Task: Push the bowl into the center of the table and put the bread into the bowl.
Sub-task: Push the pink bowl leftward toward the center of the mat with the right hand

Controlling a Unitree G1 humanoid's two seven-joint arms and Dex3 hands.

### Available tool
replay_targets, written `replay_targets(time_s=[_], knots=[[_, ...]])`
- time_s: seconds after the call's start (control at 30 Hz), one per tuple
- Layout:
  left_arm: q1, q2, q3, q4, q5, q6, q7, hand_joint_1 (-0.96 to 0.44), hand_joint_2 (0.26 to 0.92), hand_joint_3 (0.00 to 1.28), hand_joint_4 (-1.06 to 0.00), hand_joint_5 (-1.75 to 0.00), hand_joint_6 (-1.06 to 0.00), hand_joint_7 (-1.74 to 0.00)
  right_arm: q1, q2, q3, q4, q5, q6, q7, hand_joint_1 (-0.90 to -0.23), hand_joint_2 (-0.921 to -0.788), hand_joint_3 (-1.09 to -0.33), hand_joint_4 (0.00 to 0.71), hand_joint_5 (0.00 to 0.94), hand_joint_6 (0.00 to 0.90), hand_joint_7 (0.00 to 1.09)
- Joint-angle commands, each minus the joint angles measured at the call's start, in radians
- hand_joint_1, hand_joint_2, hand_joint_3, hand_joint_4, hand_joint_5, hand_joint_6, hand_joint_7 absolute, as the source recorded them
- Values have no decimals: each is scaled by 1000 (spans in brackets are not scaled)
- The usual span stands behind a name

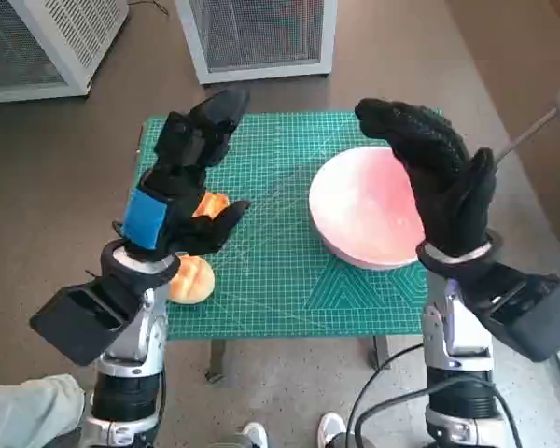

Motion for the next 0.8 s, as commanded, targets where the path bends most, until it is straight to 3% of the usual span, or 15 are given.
replay_targets(time_s=[0.03,0.47,0.8], knots=[[-17,5,-4,-12,1,9,0,-455,921,458,-217,-10,1,-631,10,-4,0,6,-15,4,-2,-418,-893,-539,358,5,-1,741],[-16,5,-5,-19,-8,23,-5,-452,921,462,-214,-9,1,-632,6,-6,-4,5,-8,7,-1,-424,-890,-535,363,7,2,750],[-11,6,-9,-23,-2,25,-6,-442,921,465,-211,-8,1,-630,7,-3,-2,11,-14,-1,-2,-426,-895,-521,367,7,0,755]])
